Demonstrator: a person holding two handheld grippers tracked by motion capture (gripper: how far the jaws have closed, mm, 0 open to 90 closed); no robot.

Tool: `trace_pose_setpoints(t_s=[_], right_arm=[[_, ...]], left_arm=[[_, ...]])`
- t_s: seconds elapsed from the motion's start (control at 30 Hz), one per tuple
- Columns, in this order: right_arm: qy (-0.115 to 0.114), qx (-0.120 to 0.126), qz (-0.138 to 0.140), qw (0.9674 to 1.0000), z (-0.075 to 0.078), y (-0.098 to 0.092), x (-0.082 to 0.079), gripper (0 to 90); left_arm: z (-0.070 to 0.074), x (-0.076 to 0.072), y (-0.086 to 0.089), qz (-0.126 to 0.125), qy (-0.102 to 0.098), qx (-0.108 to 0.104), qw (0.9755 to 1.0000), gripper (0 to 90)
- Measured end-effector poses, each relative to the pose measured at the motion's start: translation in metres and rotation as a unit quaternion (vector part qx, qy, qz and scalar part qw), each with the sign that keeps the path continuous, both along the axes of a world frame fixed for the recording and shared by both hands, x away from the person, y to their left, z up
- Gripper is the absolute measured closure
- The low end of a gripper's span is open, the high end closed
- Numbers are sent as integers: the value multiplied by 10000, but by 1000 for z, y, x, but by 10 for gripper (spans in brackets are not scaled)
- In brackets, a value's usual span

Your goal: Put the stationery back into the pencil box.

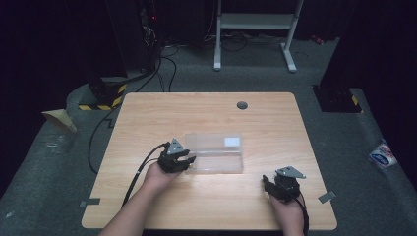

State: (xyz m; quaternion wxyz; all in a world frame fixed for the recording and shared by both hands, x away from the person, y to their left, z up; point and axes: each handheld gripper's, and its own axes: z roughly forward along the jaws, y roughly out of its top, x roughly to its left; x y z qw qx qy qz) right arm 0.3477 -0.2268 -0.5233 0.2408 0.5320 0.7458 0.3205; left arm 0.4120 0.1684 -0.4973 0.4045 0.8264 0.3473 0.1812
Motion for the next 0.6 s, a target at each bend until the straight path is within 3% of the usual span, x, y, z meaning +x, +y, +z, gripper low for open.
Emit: trace_pose_setpoints(t_s=[0.13,0.27,0.37,0.6], right_arm=[[-1,-1,0,10000,0,0,0,409],[-14,-1,-1,10000,0,0,0,409],[-13,0,0,10000,0,0,0,409],[-11,2,0,10000,0,0,0,409]], left_arm=[[1,-6,9,82,-66,-2,9999,691],[-2,-11,16,133,23,-1,9999,718],[-5,-13,15,126,21,109,9999,717],[-8,-8,8,102,12,82,9999,721]])
